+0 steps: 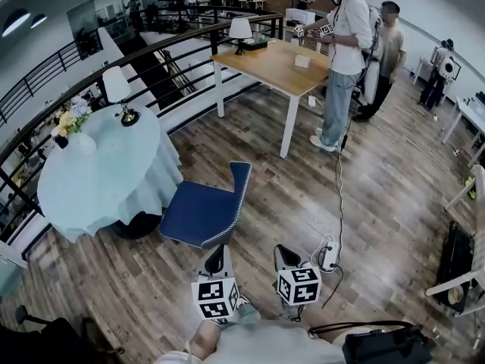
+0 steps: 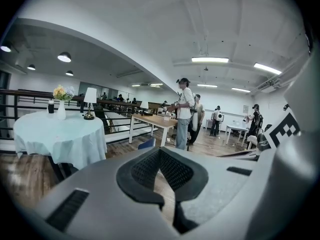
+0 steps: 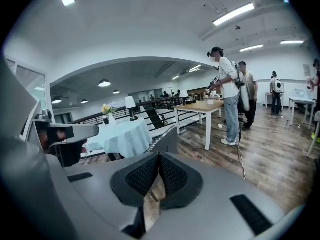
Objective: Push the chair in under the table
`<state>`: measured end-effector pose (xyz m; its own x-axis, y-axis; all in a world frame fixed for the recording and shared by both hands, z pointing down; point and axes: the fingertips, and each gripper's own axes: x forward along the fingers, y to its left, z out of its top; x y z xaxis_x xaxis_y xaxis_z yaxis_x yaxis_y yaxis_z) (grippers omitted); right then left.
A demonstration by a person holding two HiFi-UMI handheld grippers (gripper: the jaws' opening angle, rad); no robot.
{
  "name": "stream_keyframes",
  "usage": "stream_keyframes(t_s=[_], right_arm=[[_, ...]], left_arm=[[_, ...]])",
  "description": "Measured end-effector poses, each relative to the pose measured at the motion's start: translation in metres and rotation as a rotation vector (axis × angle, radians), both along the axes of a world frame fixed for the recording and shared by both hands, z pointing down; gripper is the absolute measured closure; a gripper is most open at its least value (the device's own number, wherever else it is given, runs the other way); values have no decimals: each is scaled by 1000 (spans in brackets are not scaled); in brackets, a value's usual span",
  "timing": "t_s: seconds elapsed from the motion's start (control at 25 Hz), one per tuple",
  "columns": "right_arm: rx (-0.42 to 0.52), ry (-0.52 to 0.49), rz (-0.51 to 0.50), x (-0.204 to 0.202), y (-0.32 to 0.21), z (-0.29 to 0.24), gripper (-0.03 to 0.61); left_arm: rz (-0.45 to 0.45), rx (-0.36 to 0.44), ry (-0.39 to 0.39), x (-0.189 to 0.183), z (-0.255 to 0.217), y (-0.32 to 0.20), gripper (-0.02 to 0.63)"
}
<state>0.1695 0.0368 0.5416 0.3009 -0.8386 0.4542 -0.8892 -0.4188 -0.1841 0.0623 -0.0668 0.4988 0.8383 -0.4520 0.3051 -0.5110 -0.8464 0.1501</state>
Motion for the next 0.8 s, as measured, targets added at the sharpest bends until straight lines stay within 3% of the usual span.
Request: stream_keyframes(t_s=[0.8], right_arm=[[-14,13,-44,58,-109,4,561]], left_arm=[[-9,-23,0,58,13,-99,611]])
